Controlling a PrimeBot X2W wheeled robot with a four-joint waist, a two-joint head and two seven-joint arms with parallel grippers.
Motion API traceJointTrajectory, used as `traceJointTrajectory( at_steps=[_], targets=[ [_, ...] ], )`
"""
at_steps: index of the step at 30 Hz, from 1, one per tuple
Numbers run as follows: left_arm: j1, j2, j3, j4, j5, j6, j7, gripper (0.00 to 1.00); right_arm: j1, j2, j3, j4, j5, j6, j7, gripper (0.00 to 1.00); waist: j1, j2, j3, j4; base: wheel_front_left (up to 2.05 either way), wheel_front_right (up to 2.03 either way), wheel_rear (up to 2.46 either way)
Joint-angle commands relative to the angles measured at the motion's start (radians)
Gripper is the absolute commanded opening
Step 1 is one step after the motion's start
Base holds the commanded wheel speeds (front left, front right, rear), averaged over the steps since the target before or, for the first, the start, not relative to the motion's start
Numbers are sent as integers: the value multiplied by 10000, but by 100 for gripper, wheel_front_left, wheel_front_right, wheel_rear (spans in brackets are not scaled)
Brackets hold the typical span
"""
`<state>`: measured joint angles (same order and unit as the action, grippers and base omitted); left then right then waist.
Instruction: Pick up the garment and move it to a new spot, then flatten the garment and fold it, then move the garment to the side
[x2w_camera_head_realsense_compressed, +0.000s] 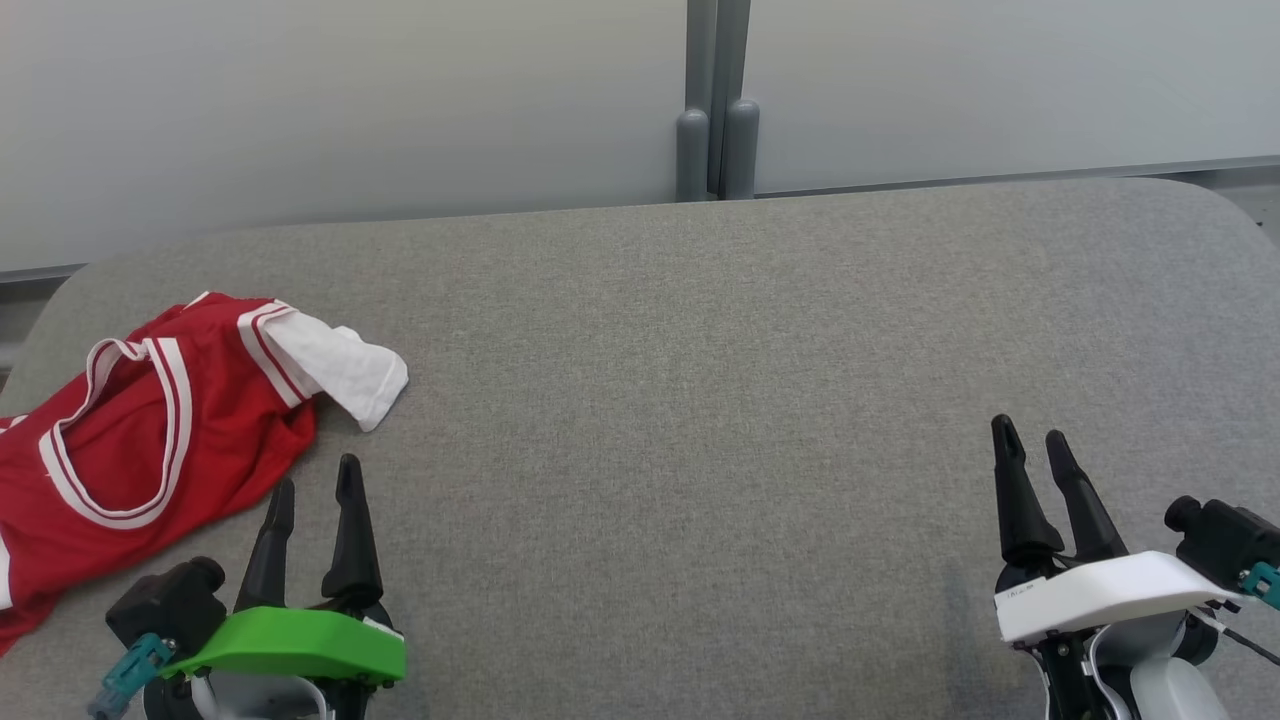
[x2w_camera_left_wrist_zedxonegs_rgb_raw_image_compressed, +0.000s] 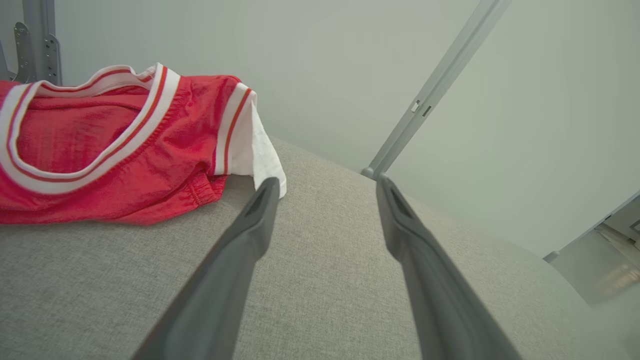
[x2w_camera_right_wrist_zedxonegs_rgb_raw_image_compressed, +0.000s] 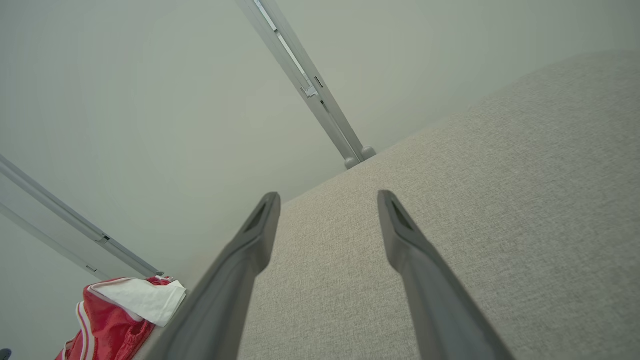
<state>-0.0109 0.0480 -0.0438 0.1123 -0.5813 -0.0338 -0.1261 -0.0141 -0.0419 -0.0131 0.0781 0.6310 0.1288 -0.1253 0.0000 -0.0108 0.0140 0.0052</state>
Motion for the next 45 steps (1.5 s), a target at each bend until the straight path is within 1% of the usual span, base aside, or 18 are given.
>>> traceJointTrajectory(
  at_steps=[1,14,22,35,45],
  targets=[
    [-13,121,-64,-107,364,49,-133,100,-7,-64,50,-157,-361,24,-116,100,0,56,1,6,0,0,0],
    [45,179,-234,178,1669,70,-466,100,-18,-77,279,-26,-1840,26,-457,100,0,67,42,18,0,0,0],
    [108,161,-213,234,2217,113,-630,100,8,-82,345,-46,-2528,27,-627,100,0,73,52,21,0,0,0],
    [232,74,-121,346,3025,-5,-906,100,181,-93,434,-187,-3665,28,-920,100,0,85,-3,34,0,0,0],
    [383,40,-165,429,3709,-13,-1105,100,351,-100,425,-316,-4473,22,-1115,100,0,93,-57,24,0,0,0]
  ],
)
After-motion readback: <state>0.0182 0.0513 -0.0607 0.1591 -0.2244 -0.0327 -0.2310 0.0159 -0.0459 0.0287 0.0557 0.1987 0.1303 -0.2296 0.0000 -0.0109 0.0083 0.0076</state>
